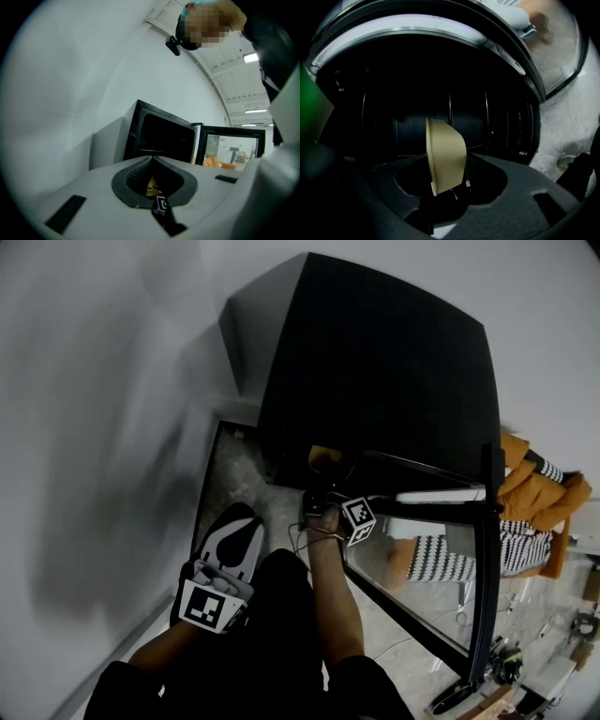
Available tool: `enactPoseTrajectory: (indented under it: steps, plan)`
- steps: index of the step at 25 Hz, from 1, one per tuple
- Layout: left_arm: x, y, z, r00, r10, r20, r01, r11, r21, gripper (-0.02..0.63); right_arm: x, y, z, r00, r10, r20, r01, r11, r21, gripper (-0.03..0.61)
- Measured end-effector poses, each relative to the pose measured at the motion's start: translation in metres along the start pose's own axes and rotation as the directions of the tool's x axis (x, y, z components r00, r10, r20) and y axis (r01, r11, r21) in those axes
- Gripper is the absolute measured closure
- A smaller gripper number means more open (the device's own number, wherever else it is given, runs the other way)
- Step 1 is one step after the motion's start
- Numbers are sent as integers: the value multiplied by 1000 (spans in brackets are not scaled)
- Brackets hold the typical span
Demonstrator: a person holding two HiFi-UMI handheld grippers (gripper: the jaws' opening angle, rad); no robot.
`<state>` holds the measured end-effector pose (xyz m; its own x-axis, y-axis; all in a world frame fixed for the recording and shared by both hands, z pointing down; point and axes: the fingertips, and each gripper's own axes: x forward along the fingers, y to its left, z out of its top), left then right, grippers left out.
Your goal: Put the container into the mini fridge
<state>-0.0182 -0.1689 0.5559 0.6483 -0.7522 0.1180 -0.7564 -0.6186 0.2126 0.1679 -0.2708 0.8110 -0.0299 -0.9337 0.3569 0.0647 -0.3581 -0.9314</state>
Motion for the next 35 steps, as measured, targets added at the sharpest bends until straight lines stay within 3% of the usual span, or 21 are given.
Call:
enactPoseTrajectory:
  steps: [6,10,14,29,35]
  plan:
    - [2,1,14,999,-6,46,6,1000,0,609,11,6,6,1000,5,8,-5,1000,1,396]
    - [0,5,3,999,12,-31,-13,1000,-26,609,15,8,8,1000,7,13,-7,1000,4,396]
    - [5,7,17,999,21,27,-21,1000,-2,609,19,8,8,1000,12,14,-12,1000,9,396]
    - [4,11,-2,1000,8,-18,-9,1000,-13,609,39,18,16,1000,13,26,-13,1000,12,394]
    - [6,15,11,1000,21,-15,-21,1000,-14,609,44,20,16,1000,13,29,-14,1000,16,394]
